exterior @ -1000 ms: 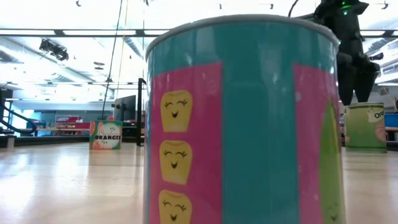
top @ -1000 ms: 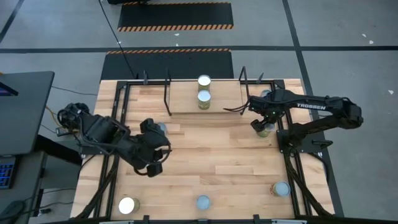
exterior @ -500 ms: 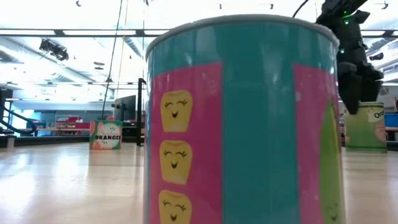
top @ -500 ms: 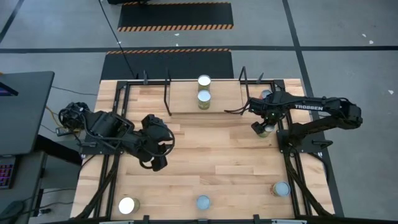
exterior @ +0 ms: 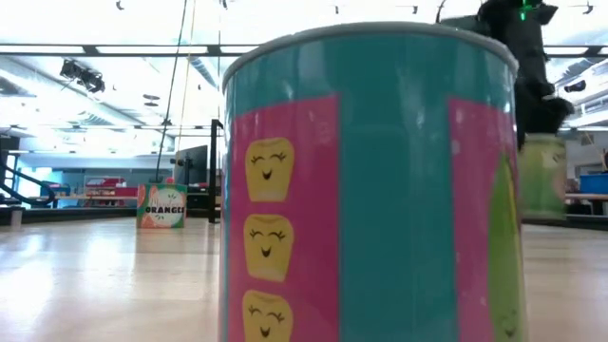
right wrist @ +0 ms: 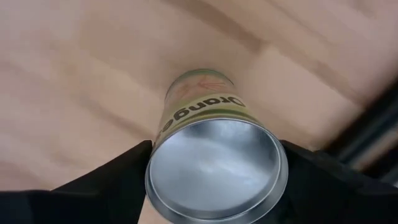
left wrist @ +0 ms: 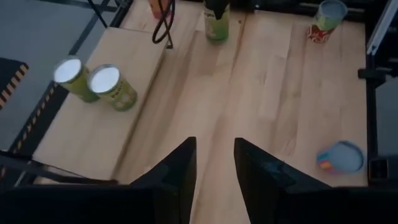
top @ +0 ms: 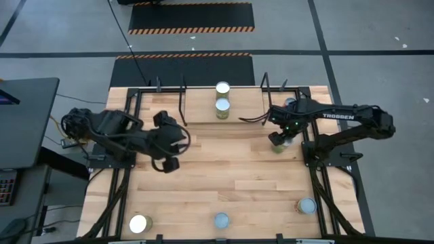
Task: Pick and place cans onto a shelf
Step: Put the top large canned oranges on the shelf
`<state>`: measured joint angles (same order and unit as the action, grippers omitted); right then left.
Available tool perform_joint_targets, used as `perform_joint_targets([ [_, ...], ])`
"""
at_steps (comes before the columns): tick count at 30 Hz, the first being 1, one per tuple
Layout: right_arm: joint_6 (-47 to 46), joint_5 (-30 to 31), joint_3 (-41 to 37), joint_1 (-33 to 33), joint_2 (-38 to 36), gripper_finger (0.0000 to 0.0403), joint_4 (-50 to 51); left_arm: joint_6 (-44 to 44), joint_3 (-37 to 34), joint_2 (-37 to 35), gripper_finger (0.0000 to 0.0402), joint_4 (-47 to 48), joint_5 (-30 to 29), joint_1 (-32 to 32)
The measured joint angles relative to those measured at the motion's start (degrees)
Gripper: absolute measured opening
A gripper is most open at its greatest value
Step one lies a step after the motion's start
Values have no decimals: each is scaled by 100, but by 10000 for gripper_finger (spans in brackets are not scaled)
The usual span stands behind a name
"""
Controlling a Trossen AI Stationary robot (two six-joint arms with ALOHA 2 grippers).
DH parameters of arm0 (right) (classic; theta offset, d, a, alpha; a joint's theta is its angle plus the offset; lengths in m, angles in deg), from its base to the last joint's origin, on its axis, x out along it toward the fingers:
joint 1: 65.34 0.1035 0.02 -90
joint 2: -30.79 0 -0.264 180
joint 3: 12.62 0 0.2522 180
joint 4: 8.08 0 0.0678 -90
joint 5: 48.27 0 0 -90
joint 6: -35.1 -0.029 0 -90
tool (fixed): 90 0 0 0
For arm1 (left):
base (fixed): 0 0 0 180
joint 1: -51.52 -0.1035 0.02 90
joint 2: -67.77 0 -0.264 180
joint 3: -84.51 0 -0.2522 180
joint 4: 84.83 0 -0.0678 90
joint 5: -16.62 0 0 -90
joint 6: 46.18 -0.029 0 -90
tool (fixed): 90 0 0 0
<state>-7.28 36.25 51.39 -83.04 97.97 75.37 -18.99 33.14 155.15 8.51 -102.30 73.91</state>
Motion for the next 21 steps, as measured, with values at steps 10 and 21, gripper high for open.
perform_joint_targets([
  [10,-1096,159,2353,1374,770,321,65,-408,7,-542,114,660,-210,-554],
  [21,-30,919,5966,1312,3176,321,803,-758,4,-796,114,1046,-228,-1100],
])
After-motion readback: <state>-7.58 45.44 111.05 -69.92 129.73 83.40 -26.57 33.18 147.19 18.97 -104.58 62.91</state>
